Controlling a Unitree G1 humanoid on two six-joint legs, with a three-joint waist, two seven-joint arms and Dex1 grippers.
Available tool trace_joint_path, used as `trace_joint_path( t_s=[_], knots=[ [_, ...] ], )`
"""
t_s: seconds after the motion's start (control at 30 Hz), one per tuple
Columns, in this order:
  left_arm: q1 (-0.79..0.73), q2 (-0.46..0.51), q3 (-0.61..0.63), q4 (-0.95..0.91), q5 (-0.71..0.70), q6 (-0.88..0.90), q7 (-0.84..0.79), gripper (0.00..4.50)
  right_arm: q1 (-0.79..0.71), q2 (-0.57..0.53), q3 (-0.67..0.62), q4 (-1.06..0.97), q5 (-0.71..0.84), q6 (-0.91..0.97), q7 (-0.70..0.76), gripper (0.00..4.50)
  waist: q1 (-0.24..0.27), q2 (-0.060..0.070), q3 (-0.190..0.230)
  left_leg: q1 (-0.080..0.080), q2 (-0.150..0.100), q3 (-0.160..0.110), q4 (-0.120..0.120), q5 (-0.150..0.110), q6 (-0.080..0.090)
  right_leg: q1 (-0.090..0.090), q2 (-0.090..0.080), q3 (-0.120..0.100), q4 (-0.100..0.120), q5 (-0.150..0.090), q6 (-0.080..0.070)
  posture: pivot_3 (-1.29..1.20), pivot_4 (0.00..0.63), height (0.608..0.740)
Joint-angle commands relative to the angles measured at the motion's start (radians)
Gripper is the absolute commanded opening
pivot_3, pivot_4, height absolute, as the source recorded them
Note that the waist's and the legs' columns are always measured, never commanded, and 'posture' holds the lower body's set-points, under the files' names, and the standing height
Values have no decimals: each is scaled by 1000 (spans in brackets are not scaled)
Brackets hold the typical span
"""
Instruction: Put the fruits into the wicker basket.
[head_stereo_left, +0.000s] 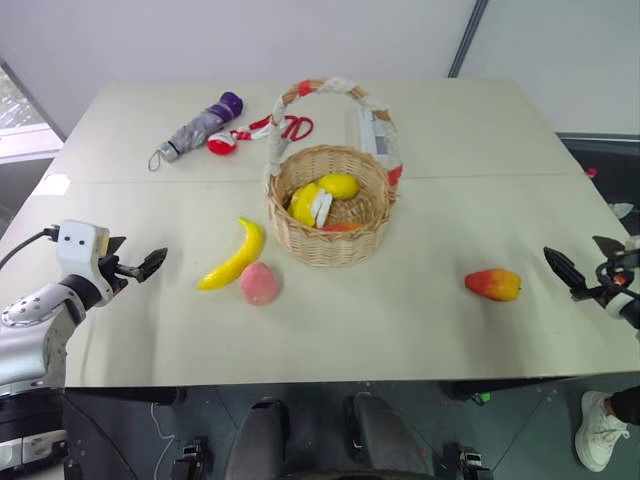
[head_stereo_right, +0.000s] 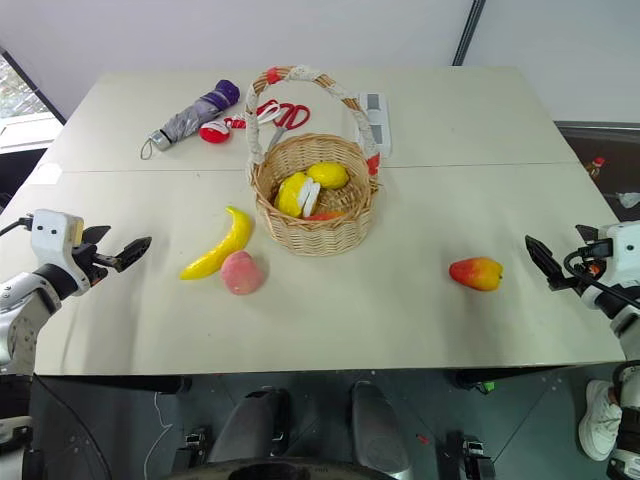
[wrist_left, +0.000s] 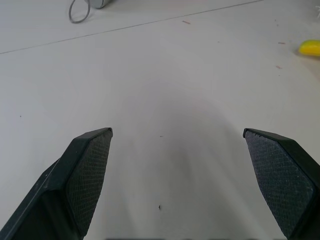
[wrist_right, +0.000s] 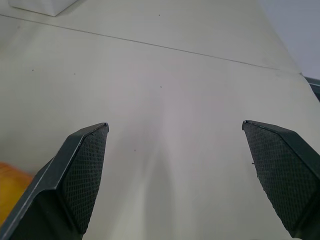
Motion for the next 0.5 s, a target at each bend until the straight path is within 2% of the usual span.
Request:
trace_joint_path(
  t_s=[0.03, 0.37, 0.5],
  knots=[
    [-6, 14, 37, -31, -11, -12, 13, 4500, -22, -3, -5, -12, 8, -17, -5, 4458, 0, 0, 0, 0, 0, 0, 0, 0, 0, 0, 0, 0, 0, 0, 0, 0, 150, 740],
    [-29, 1, 24, -92, -52, 69, 45, 4500, -43, -11, 33, -93, 22, 3, 4, 4458, 1, 0, 0, 0, 0, 0, 0, 0, 0, 0, 0, 0, 0, 0, 0, 0, 150, 740],
    [-76, -3, 2, -181, -107, 167, 36, 4500, -37, -31, 55, -219, 64, 60, 45, 4458, 2, 0, 0, 0, 0, -1, 0, 0, 0, 0, 0, 0, 0, 0, 0, 0, 150, 740]
  ],
)
